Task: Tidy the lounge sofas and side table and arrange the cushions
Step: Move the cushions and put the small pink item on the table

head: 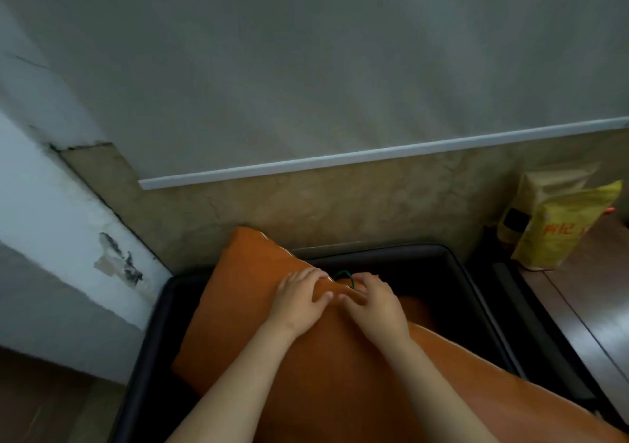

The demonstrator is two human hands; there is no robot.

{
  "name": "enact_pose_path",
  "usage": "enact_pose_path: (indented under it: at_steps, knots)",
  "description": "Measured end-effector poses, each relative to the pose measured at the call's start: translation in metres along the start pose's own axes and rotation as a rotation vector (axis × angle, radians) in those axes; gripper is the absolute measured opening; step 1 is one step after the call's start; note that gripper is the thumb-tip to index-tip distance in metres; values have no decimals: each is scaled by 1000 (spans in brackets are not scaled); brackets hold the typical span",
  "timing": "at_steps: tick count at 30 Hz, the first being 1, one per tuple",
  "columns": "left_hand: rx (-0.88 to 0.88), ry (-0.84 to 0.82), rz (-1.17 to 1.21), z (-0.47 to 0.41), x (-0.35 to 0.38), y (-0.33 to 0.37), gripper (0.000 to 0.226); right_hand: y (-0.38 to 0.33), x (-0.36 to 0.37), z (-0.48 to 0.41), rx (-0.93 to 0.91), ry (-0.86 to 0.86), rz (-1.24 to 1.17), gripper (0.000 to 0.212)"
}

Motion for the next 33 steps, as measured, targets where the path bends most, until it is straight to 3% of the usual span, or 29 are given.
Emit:
enact_pose_path:
  at_steps: [10,16,33]
  knots:
    - [8,-80,-150,-41,34,-14,40,29,19,-28,158,-126,97,48]
    - [43,-1,-236,-32,50,-17,34,35,26,-24,166,-99,115,39]
    - [10,167,-121,15,44,-24,22,24,38,17,124,-48,120,25]
Point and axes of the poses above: each hand's wrist, its own z-axis away from the middle knuckle, its own x-axis out of the palm, y = z × x, the point moved 1 cm from there along -z, towards the middle knuckle, and after that the axes turned 4 degrees about -z, right-handed, at the moved point
